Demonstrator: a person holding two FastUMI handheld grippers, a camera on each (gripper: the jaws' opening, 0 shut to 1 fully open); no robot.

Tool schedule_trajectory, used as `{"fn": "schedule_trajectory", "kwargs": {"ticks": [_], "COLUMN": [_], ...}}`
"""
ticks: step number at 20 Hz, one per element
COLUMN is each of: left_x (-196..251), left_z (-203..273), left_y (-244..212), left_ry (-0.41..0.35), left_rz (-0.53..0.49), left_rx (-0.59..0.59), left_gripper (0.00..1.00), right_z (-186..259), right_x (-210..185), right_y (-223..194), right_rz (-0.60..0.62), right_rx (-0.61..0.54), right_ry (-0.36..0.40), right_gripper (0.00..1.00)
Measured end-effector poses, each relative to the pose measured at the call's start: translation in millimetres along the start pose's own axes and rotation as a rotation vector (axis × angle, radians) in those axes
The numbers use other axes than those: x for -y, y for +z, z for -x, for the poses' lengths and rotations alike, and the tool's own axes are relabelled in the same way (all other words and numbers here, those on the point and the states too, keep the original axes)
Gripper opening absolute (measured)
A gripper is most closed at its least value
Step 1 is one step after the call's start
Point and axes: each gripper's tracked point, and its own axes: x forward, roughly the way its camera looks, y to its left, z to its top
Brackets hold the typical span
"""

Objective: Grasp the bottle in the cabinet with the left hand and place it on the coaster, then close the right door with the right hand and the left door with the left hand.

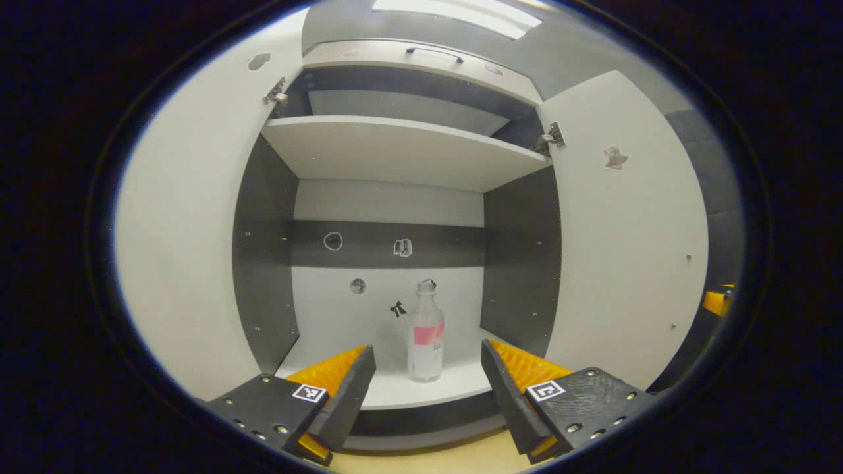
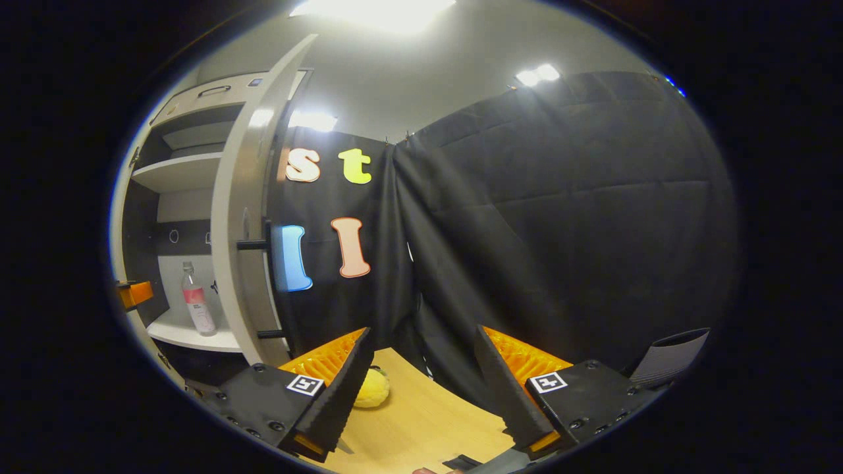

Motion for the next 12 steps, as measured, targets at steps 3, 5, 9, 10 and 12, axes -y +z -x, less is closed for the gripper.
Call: {"fn": "schedule_trajectory", "kwargs": {"ticks": [3,5,9,10,12], "left_x": [3,4,6,6,3], "left_z": [-34,-56,-92,-100,-116], "left_y": [5,-1,-18,-24,-34], "left_ry": [0.004,0.006,0.004,0.006,0.02], "left_rz": [-0.023,-0.028,0.011,0.007,-0.004], "left_rx": [0.007,-0.004,-0.054,-0.063,-0.081], "left_gripper": [0.94,0.94,0.94,0.94,0.94], "right_z": [-24,-37,-57,-60,-66], "right_x": [1,3,10,14,27], "right_y": [-2,-5,-10,-10,-5], "right_rz": [-0.007,-0.006,0.008,0.018,0.033], "right_rx": [-0.006,-0.012,-0.015,-0.011,0.007], "right_ry": [-0.007,-0.008,-0.029,-0.038,-0.066], "right_gripper": [0.97,0.97,0.97,0.97,0.98]}}
